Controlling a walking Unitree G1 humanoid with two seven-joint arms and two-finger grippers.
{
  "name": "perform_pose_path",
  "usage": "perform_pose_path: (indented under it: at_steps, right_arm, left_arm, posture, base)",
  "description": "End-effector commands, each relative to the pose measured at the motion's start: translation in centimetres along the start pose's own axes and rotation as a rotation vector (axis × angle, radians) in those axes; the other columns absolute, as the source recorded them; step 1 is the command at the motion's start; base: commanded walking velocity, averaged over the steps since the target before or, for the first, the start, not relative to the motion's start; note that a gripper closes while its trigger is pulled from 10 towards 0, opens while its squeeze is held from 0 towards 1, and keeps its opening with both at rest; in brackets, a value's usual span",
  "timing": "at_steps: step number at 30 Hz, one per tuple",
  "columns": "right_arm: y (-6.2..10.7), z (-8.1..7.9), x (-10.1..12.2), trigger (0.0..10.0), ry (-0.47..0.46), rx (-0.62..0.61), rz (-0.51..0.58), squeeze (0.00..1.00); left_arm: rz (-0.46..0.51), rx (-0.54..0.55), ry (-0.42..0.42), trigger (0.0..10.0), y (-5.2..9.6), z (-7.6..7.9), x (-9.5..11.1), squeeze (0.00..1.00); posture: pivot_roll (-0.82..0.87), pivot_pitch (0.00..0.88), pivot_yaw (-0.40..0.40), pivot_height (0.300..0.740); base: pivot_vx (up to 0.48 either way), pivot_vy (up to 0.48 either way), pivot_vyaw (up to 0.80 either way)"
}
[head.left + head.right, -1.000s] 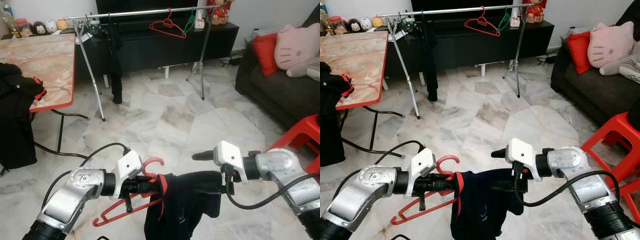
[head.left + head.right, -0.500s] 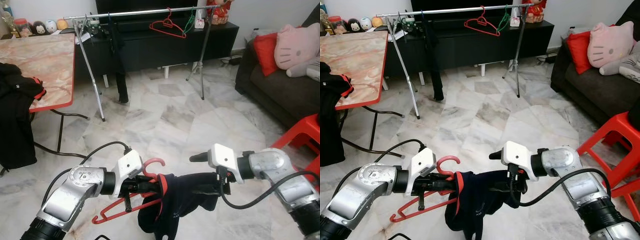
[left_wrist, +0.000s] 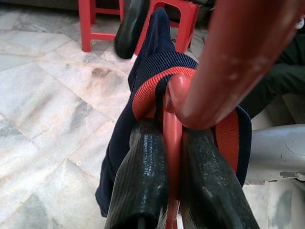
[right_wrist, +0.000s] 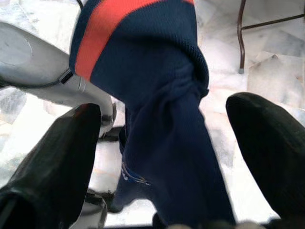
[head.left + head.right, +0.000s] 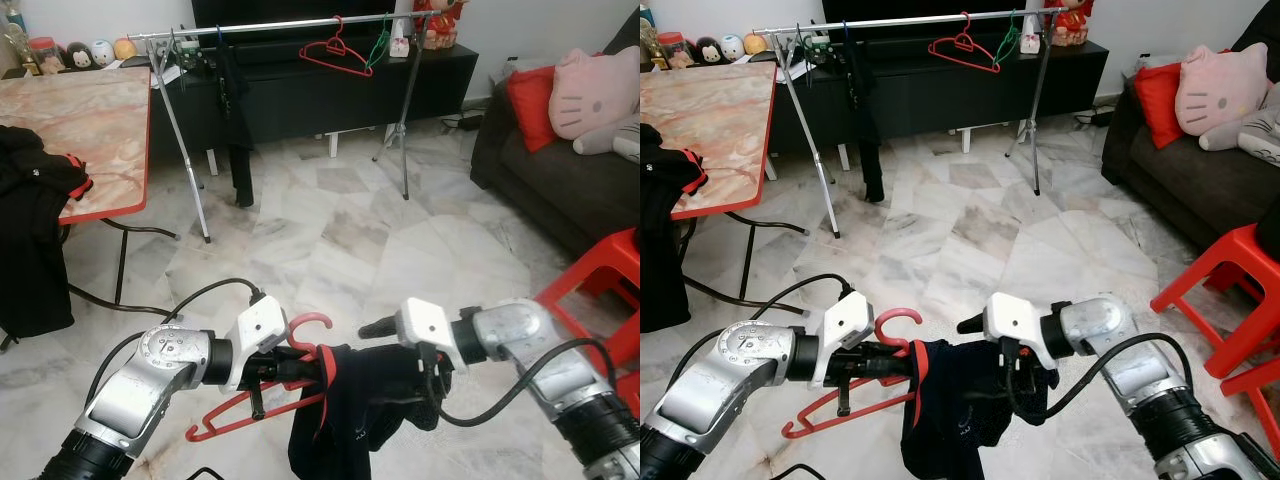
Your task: Hang hanger
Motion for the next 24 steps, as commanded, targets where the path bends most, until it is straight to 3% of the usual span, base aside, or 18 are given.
perform_pose_path:
  at_steps: [1, 12, 14, 15, 16, 20, 24]
  right_arm:
    - [-0.5, 0.0, -0.1, 10.0, 0.015, 0.029, -0.021, 0.00]
    - [-0.9, 0.6, -1.0, 10.0, 0.024, 0.030, -0.080, 0.00]
    - [-0.7, 0.9, -0.9, 7.4, 0.023, 0.016, -0.076, 0.00]
    - [-0.6, 1.0, -0.9, 6.6, 0.021, 0.011, -0.072, 0.00]
    - [-0.6, 1.1, -0.9, 6.6, 0.020, 0.008, -0.069, 0.00]
    - [-0.5, 1.4, -1.0, 0.0, 0.014, -0.008, -0.072, 0.00]
    - [-0.6, 1.3, -1.0, 0.0, 0.011, 0.001, -0.068, 0.00]
  left_arm:
    - [0.020, -0.018, -0.068, 10.0, -0.2, -0.3, 1.2, 0.00]
    - [0.021, -0.048, -0.103, 10.0, -0.6, -0.4, 1.8, 0.00]
    - [0.018, -0.049, -0.105, 10.0, -0.6, -0.4, 1.8, 0.00]
    - [0.016, -0.049, -0.105, 10.0, -0.6, -0.4, 1.8, 0.00]
    - [0.015, -0.049, -0.105, 10.0, -0.6, -0.4, 1.7, 0.00]
    - [0.010, -0.050, -0.104, 10.0, -0.6, -0.4, 1.7, 0.00]
    - [0.012, -0.055, -0.107, 10.0, -0.7, -0.4, 1.7, 0.00]
  posture:
    - [0.02, 0.000, -0.060, 0.740]
    - [0.02, 0.000, -0.063, 0.740]
    - [0.02, 0.000, -0.063, 0.740]
    - [0.02, 0.000, -0.063, 0.740]
    - [0.02, 0.000, -0.063, 0.740]
    - [0.02, 0.000, -0.059, 0.740]
    - [0.03, 0.000, -0.055, 0.740]
  base:
    - [0.000, 0.000, 0.00]
    - [0.000, 0.000, 0.00]
    - [0.000, 0.000, 0.00]
    - [0.000, 0.000, 0.00]
    - [0.000, 0.000, 0.00]
    - [0.000, 0.000, 0.00]
    - [0.000, 0.000, 0.00]
Point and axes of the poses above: a point about 5 cm out from each wrist's last joint towards the gripper, its own y axis pointing back from the gripper into the wrist, its own x axis along the axis of the wrist's last joint, z = x × y, the point moved 2 cm from there along -y, pointing out of the wrist towards the gripper, and after that the axes turned 2 degrees about -y, right-handed, at the moved point
